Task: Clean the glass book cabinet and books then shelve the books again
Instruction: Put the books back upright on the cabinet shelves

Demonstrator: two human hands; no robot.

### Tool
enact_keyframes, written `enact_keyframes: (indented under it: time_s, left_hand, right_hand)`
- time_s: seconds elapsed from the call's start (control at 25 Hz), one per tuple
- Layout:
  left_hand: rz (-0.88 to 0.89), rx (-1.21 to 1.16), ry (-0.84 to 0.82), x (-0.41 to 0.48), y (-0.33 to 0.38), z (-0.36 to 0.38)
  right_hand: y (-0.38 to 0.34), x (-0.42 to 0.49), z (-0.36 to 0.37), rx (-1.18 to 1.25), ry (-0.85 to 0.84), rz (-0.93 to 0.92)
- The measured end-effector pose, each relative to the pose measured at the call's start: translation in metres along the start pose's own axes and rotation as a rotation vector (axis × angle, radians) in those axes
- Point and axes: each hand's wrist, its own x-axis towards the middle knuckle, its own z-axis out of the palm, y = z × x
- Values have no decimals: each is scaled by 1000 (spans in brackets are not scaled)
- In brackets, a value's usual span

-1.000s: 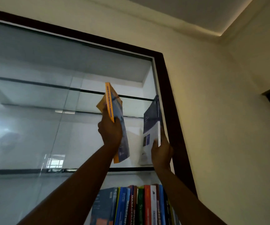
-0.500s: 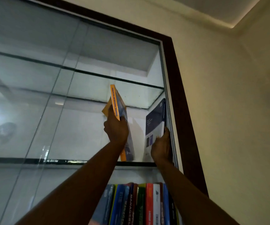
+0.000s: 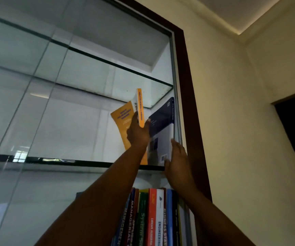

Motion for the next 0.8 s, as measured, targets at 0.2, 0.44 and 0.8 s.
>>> enact_keyframes:
  time_s: [0.2, 0.44, 0.8]
  left_hand:
    - [-132, -45, -613, -15, -14, -9]
    - [-307, -4, -738, -27, 5, -5]
    - [-476, -228, -630, -37, 11, 20]
  right_hand:
    - [3, 2, -16, -199, -155, 67]
    - [2, 8, -26, -130, -141, 106]
    - [4, 10, -23, -39, -111, 123]
